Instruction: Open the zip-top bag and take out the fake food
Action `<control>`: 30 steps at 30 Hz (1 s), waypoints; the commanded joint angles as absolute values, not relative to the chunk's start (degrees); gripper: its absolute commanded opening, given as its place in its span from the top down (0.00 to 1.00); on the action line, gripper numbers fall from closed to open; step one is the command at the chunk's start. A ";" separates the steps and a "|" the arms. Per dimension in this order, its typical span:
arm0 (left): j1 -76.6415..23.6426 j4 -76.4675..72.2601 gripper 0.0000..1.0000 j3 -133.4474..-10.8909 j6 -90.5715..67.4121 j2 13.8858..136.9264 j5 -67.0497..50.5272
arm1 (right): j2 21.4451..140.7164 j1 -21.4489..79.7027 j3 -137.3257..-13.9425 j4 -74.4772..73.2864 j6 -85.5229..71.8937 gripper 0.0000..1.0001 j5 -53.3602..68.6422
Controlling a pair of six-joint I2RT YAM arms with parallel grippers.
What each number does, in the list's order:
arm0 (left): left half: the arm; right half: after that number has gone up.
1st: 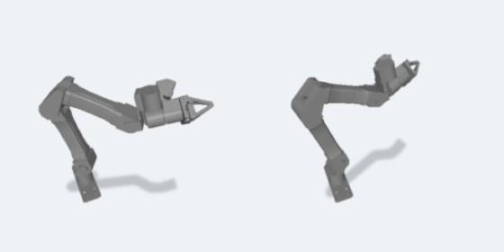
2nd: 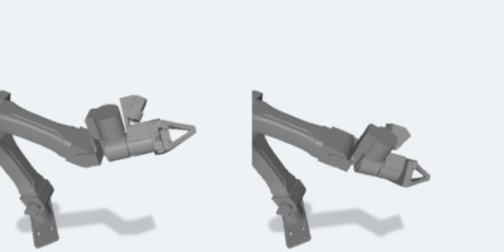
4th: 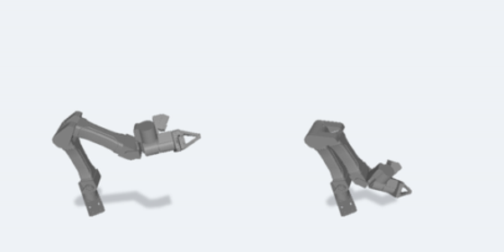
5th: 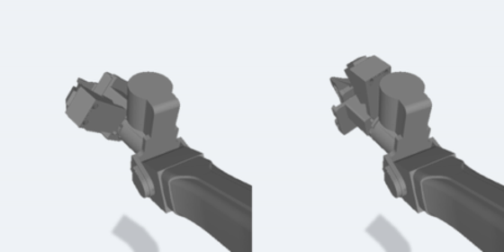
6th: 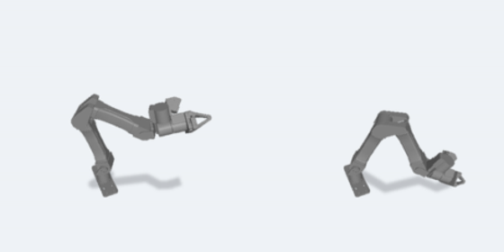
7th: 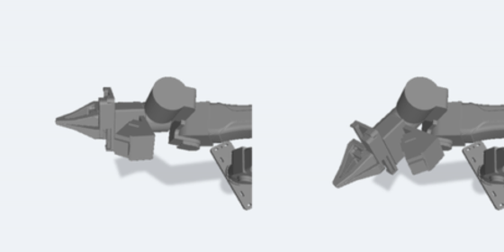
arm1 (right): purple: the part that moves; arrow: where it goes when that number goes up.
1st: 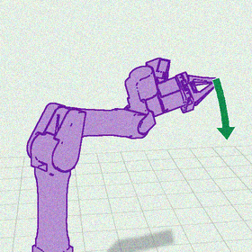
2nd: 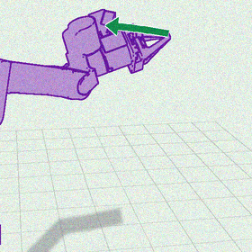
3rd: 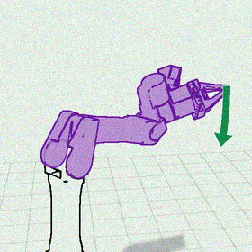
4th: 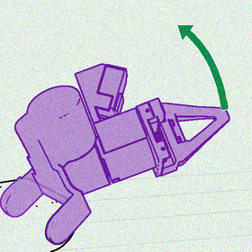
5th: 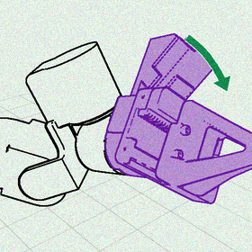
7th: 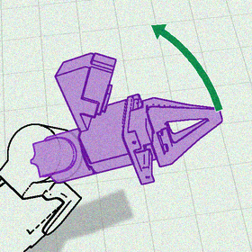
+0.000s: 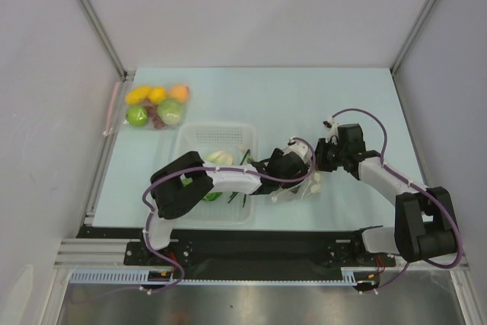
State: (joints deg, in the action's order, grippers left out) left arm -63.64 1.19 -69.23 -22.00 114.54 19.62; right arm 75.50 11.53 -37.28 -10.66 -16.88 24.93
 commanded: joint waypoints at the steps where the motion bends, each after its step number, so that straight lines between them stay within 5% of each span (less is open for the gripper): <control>1: -63.90 4.57 0.21 -68.55 -22.85 114.96 16.96 | 73.92 11.69 -37.97 -10.37 -16.96 1.00 26.01; 2: -63.81 4.48 0.37 -68.38 -22.76 114.53 16.96 | 73.92 11.60 -38.06 -10.37 -16.96 1.00 26.02; 13: -63.98 1.76 1.00 -65.75 -20.04 104.77 14.77 | 73.83 9.85 -38.14 -10.81 -16.44 1.00 25.31; 30: -63.90 -0.44 1.00 -60.12 -19.25 89.83 -3.07 | 72.42 5.19 -37.71 -12.30 -15.55 1.00 25.49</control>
